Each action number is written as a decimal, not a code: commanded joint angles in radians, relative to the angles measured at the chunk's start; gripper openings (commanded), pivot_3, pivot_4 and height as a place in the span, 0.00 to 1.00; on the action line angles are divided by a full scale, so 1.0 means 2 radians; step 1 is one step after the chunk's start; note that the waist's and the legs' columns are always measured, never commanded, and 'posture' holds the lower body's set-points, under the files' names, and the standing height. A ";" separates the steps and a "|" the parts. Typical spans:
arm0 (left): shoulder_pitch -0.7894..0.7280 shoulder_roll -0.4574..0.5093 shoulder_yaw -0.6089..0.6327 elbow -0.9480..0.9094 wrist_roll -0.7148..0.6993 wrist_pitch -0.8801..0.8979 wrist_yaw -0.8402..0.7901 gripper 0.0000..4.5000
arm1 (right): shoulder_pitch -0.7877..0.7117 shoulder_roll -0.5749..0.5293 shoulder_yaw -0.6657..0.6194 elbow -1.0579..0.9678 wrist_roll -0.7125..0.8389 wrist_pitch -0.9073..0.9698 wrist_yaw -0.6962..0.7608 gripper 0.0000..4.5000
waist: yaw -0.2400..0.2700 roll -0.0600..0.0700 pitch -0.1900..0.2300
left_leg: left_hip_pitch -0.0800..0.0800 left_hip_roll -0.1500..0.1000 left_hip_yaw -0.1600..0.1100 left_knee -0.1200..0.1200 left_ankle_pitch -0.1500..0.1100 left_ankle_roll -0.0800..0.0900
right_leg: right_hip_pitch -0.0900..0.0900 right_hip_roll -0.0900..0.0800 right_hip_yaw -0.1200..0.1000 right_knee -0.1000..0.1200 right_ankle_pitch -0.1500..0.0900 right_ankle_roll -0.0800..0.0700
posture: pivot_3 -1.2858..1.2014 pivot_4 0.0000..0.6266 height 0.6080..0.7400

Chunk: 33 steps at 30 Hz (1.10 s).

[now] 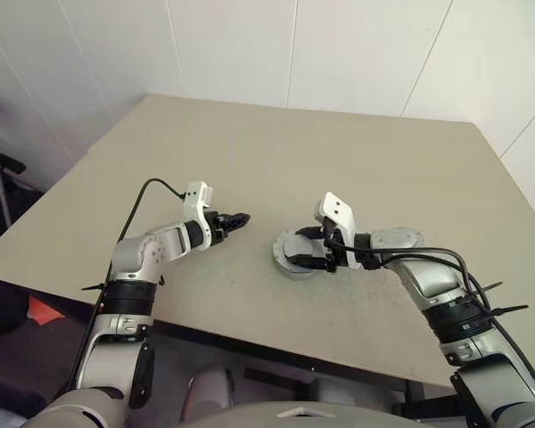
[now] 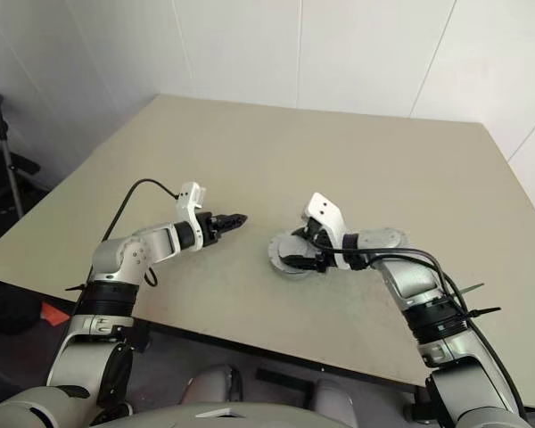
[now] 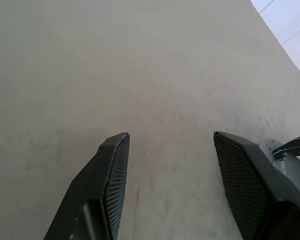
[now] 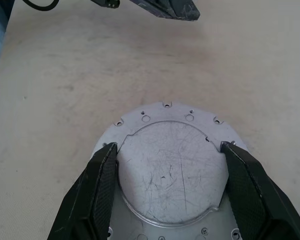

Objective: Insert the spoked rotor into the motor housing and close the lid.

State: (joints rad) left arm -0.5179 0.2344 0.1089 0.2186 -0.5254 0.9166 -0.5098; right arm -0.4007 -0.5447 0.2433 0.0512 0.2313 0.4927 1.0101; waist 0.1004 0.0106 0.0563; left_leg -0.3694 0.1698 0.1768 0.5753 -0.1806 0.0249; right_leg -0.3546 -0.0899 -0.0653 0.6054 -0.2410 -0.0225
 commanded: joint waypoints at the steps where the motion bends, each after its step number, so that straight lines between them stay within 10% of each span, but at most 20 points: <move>1: -0.005 0.002 0.002 -0.020 -0.004 0.000 -0.001 0.63 | 0.010 -0.017 0.006 0.019 -0.016 0.007 0.002 0.70 | 0.000 0.000 0.000 | 0.000 0.000 0.000 0.000 0.000 0.000 | 0.000 0.000 0.000 0.000 0.000 0.000 | 0.52 0.00 1.00; 23: -0.044 -0.041 0.030 -0.024 -0.067 0.048 -0.010 0.63 | 0.006 -0.031 0.025 0.001 -0.037 0.013 -0.008 0.70 | 0.005 0.000 0.000 | 0.000 0.000 0.000 0.000 0.000 0.000 | 0.000 0.000 0.000 0.000 0.000 0.000 | 0.52 0.00 1.00; 33: -0.081 -0.088 -0.001 0.015 -0.102 0.136 -0.018 0.01 | -0.001 -0.031 0.027 -0.009 -0.035 0.024 -0.013 0.70 | 0.002 0.000 0.000 | 0.000 0.000 0.000 0.000 0.000 0.000 | 0.000 0.000 0.000 0.000 0.000 0.000 | 0.52 0.00 1.00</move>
State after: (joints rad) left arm -0.6617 0.0591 0.1182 0.2522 -0.7222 1.1692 -0.5388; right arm -0.4144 -0.5822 0.2867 0.0092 0.2031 0.5079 1.0026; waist 0.1053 0.0101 0.0566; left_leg -0.3697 0.1694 0.1770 0.5743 -0.1805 0.0249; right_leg -0.3551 -0.0899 -0.0650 0.6046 -0.2413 -0.0221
